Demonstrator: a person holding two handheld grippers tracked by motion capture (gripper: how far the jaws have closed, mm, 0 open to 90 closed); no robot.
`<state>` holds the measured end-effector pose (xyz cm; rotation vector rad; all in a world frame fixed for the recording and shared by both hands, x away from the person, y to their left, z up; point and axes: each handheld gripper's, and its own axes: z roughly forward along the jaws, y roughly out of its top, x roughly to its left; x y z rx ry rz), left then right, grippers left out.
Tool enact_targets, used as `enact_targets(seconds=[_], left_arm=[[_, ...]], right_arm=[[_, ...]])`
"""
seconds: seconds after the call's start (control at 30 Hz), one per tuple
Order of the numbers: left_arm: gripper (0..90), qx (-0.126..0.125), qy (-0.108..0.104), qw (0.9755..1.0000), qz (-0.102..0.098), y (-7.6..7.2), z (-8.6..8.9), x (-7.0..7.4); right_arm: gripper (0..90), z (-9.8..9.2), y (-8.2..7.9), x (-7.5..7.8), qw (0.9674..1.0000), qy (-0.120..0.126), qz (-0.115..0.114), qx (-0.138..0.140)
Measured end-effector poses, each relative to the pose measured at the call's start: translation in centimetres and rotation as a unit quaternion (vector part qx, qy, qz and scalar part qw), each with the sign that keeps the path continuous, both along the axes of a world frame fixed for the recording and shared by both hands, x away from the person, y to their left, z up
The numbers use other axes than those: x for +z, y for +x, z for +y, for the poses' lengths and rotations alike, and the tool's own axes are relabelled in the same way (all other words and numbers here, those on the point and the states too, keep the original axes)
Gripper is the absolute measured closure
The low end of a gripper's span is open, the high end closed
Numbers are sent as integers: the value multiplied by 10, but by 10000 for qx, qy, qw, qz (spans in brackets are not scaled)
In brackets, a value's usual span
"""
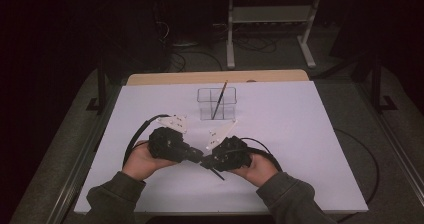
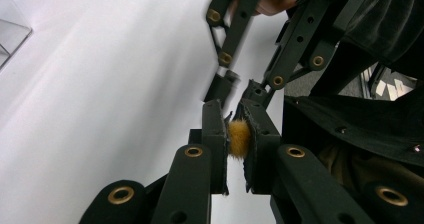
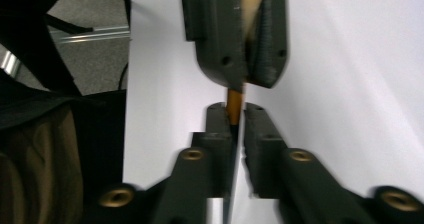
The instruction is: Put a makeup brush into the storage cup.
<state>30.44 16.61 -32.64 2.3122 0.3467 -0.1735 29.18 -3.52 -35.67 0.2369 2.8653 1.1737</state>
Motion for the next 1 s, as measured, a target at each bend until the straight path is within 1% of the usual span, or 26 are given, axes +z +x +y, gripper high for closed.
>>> enact_targets(seconds=[0.03,0.07,0.1,0.13,0.17,0.3,0.33,0.37,0.4,0.43,0.47,0.5,0.53,0.57,0.63,0.7,0.73,0.77,0.8,0.87,0.9,1.0], left_arm=[[815,-12,20,10000,11,0,-1,0],[816,-14,45,10000,-22,0,-1,0],[815,14,79,10000,-16,-1,-2,0],[815,20,88,10000,-3,-1,-2,0],[816,21,86,10000,-1,0,-3,0],[815,44,73,10000,25,-1,-5,0],[815,28,75,10000,8,-1,-6,0],[815,17,95,10000,-2,-1,-6,1],[815,40,80,10000,19,-1,-7,1],[815,19,78,10000,2,-1,-8,2],[815,3,80,10000,-3,-1,-8,2],[815,4,82,10000,16,-1,-9,2],[815,-47,121,9999,-26,-1,-9,3],[812,-22,144,9999,-31,-1,-10,2],[799,-26,161,9999,-28,-1,-9,2],[771,19,129,9999,-1,-1,-8,1],[749,37,121,9999,-23,-1,-8,1],[749,61,113,9999,-32,-1,-6,1],[718,78,96,9999,-33,-1,-5,1],[711,83,51,9999,-74,0,-1,2],[704,125,15,9999,-64,-1,1,2],[676,250,-5,9997,-82,-1,8,1]], right_arm=[[746,0,0,0,10000,0,0,0],[736,0,1,1,10000,-34,16,-31],[731,-1,2,1,9999,-66,82,-5],[731,-1,2,1,9999,-104,99,-2],[731,-1,1,2,9998,-185,86,-26],[736,1,0,3,9996,-279,76,-8],[745,3,-1,3,9995,-316,28,30],[745,3,-1,3,9995,-316,28,30],[764,5,-1,3,9994,-331,51,24],[787,6,-1,2,9994,-330,69,36],[787,6,-1,2,9994,-330,69,36],[810,7,-1,2,9994,-341,89,40],[813,7,-2,2,9993,-341,127,43],[821,7,0,1,9991,-353,215,39],[824,7,0,0,9992,-352,185,35],[825,6,1,0,9992,-345,189,50],[825,4,2,0,9993,-325,189,45],[825,4,2,0,9993,-325,189,45],[825,3,4,-1,9993,-302,238,41],[826,1,5,-1,9992,-299,252,29],[826,0,5,-2,9991,-303,299,-20],[826,-5,9,-3,9990,-288,339,-80]])
